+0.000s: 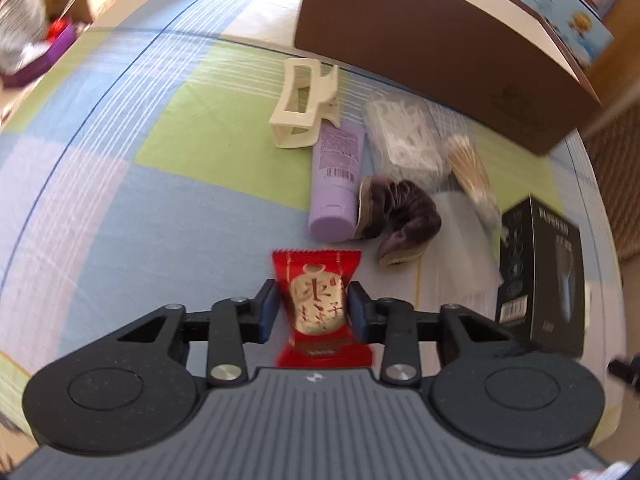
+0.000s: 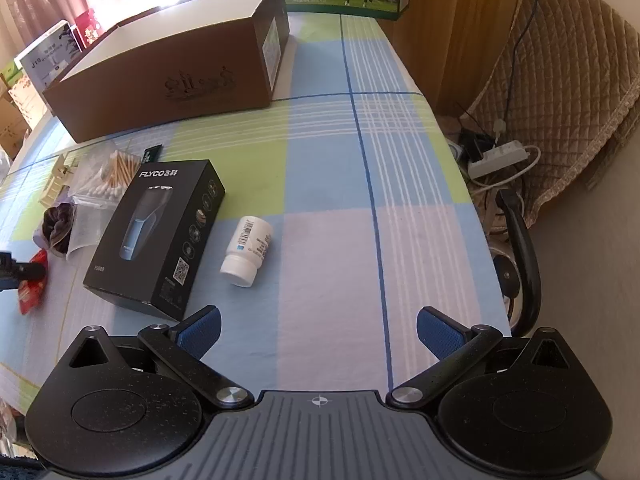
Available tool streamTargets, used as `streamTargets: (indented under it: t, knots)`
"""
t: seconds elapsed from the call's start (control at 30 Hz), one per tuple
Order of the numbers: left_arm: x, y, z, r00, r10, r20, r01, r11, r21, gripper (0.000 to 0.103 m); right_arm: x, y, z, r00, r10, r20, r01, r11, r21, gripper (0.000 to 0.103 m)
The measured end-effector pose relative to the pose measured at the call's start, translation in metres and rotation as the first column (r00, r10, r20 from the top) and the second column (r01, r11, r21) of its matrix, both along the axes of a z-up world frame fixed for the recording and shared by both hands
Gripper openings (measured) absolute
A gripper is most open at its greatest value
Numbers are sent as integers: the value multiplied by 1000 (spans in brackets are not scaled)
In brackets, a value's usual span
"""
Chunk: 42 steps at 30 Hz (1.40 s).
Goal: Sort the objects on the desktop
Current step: 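Grasp the red snack packet with the left tool while the right tool grasps the white pill bottle, then carry both items into the brown box and open both tools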
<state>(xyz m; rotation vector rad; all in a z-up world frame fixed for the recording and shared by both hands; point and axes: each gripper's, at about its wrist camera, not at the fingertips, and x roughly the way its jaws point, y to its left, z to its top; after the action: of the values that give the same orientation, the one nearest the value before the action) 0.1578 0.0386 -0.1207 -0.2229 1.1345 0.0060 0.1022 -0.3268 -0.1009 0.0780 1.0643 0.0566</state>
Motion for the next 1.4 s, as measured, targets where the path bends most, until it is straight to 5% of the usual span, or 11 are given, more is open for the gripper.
streamTargets:
  t: [0.27,0.5,0.67,0.87,1.1,1.4]
  knots:
    - [-9,-7,-3,987,-161,14,158,979,130,28,6,13,-5,999,45,20,-45,999,13,101]
    - [-9,-5,1,986,-164,38,152,964,216,23,16,21,-8,997,55,57,-59,997,58,100]
    - [-5,12,12,988,-141,56,126,967,220,23,29,25,-14,996,57,71,-61,996,60,61]
    - [6,24,29,988,-134,78,115,970,215,23,44,32,-23,996,71,55,-74,995,66,36]
    - [31,23,54,977,-183,113,156,965,212,23,56,39,-28,996,77,46,-78,996,35,24]
    - [82,0,90,935,-298,193,259,944,205,23,82,27,23,985,46,163,-58,996,69,24]
